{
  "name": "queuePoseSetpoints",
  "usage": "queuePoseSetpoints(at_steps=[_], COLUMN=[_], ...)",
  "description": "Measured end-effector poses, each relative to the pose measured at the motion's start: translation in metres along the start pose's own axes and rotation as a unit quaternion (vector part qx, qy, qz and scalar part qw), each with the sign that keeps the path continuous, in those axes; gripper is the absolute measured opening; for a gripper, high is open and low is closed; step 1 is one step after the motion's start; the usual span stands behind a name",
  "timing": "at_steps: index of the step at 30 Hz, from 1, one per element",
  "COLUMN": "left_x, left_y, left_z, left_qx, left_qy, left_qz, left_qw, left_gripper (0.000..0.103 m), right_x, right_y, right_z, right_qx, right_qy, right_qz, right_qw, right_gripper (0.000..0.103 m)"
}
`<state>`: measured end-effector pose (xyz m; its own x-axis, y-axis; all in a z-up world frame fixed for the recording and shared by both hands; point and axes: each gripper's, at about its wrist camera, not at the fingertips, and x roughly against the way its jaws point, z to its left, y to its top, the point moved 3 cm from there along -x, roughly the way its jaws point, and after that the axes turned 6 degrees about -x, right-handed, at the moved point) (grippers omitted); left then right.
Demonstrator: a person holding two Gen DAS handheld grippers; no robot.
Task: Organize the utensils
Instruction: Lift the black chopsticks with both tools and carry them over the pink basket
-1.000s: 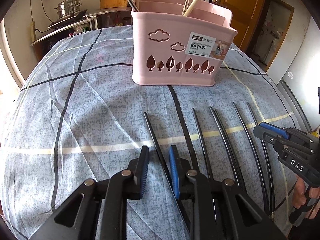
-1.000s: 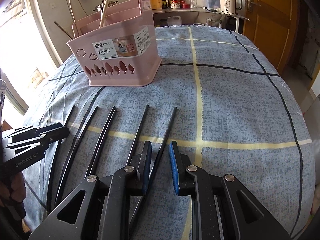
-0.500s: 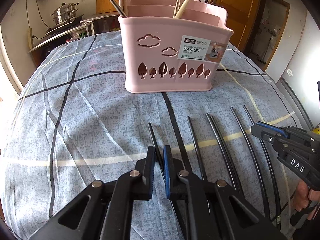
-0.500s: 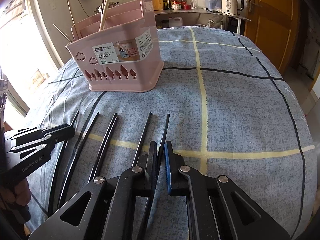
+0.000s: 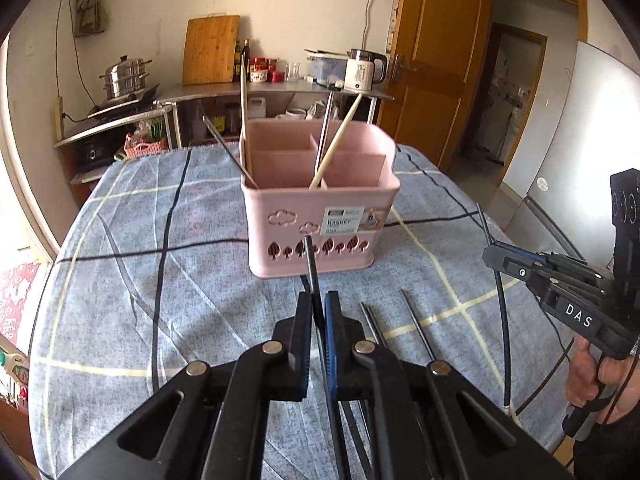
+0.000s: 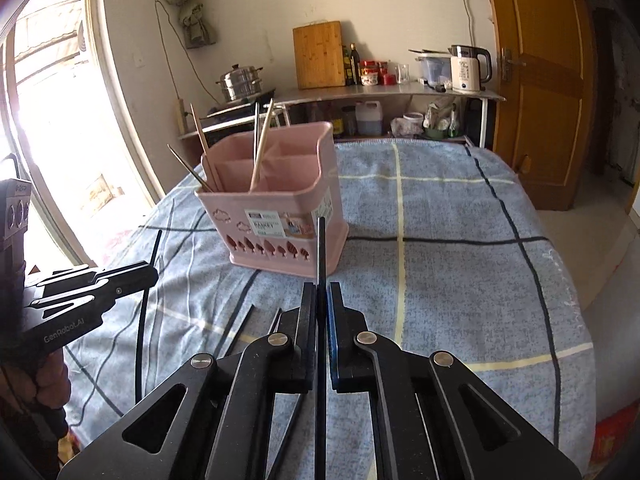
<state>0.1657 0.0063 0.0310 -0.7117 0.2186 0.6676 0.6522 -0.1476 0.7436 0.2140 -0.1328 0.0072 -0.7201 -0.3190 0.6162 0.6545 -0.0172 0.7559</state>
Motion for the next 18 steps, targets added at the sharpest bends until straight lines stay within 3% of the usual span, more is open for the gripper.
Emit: queuePoseSetpoints(at_steps=[9,18], left_x=[0.04,0.048], left_y=[0.04,0.049], left_z=[0.006,0.006], left_qx=[-0.022,-0.021], left_qy=[0.005,0.003], left_qz=[-0.068,-0.088], left_qw=[0.9975,0.9959], left_gripper=[0.005,0.005], right_x=[0.047,0.053], right_y=[0.036,0.041], right_z=[0.007,0.006], right_qx=[0.01,0.014], right_qy=[0.0,-0.001], right_qz=[-0.081,-0.088], right_qw=[0.997,0.996], right_gripper=[0.005,0.005])
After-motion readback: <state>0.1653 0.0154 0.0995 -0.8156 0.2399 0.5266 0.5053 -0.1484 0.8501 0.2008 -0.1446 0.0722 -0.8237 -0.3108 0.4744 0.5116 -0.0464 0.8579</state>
